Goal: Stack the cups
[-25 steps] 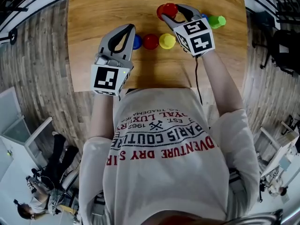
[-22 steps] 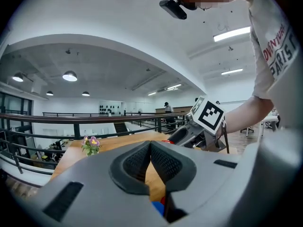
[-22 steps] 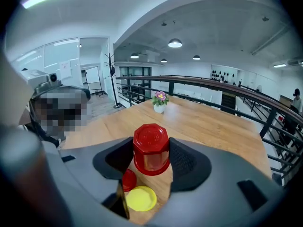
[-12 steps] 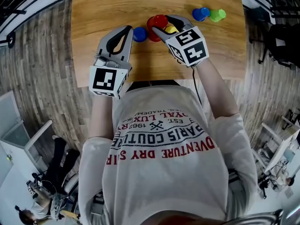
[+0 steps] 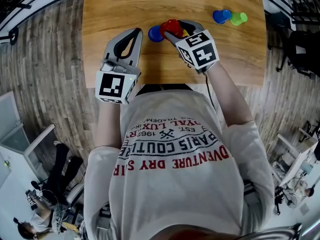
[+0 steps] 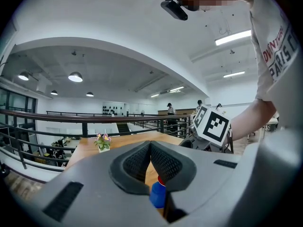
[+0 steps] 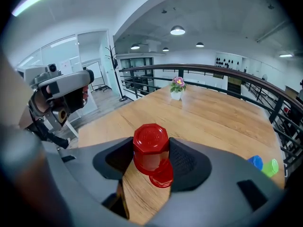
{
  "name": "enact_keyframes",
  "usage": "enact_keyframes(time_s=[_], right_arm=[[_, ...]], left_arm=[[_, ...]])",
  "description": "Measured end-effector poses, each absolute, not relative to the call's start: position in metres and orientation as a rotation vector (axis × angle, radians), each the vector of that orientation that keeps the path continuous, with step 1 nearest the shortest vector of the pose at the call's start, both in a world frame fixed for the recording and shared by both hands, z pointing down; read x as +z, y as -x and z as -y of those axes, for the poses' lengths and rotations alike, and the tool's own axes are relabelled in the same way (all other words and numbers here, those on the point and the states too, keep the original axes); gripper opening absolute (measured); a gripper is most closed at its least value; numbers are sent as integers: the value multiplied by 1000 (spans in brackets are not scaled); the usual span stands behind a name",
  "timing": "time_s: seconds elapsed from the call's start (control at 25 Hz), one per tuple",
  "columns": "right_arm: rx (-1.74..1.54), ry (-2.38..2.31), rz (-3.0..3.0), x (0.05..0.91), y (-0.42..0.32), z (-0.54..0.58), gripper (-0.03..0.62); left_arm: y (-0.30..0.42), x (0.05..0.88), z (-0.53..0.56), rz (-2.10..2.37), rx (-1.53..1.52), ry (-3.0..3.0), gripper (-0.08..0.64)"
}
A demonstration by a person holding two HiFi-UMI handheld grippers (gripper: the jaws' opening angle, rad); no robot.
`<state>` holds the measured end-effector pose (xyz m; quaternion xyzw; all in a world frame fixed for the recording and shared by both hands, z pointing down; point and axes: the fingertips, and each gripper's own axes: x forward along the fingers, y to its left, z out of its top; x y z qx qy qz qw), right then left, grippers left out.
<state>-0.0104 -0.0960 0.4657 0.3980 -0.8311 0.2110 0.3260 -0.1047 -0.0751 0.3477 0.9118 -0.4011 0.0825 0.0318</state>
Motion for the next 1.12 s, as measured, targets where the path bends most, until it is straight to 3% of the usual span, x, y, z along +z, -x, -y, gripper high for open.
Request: enact_keyframes(time_s=[0.4,0.56,0.72,1.12], right_arm=[[564,-1067,2159,475,17,93,247],[557,-1124,2167,471,19,94,302],[558,-1208,2180,457,11,93,310],[571,-1390,2207,428,-50,94,308]], left_arm=[[113,340,73,1191,167,-2846,17],[117,339,75,1174,150,-2843,17],[114,335,72,1130,127,-2867,17],[65,321,71,1122,122,-2926,17]])
